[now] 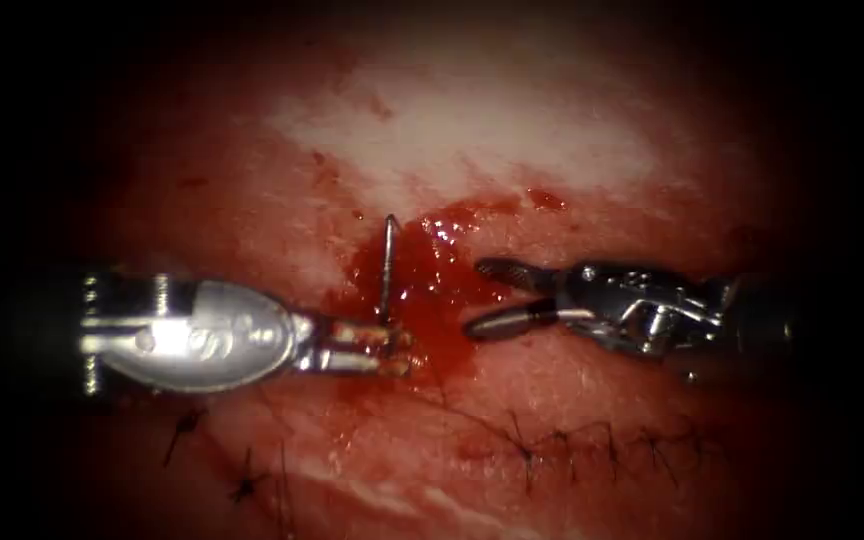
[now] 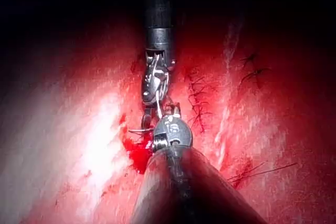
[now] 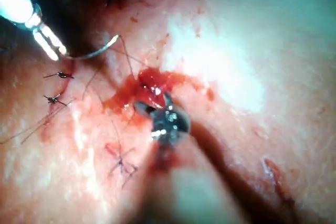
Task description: Wound Closure
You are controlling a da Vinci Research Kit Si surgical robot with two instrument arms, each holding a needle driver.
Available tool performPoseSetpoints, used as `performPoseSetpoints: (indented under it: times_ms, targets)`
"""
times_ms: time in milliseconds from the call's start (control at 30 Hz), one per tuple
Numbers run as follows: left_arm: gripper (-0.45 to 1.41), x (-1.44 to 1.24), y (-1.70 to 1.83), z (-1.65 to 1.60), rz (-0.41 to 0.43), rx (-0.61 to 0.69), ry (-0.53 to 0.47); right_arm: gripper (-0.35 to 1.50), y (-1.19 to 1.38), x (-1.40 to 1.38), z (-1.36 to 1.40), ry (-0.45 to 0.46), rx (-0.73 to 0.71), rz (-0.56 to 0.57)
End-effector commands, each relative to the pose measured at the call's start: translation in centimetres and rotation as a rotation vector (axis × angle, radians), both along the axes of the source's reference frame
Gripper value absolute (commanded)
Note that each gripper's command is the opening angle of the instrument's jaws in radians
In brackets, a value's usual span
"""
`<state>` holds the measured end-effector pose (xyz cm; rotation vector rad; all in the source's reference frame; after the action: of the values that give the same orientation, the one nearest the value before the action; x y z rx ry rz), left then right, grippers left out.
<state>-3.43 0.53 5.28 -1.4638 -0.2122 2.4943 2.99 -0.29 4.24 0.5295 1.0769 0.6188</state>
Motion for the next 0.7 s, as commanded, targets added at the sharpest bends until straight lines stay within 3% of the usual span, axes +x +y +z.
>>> performPoseSetpoints:
  times_ms: [33,700]
  targets:
    - [-0.45,-0.06,-0.03,0.06,0.000,0.003,0.000,0.88,-0.07,0.08,0.05,0.002,0.002,-0.002]
    - [-0.45,0.06,-0.05,-0.31,0.033,-0.004,-0.012,0.83,-0.13,0.17,0.03,0.011,0.003,-0.015]
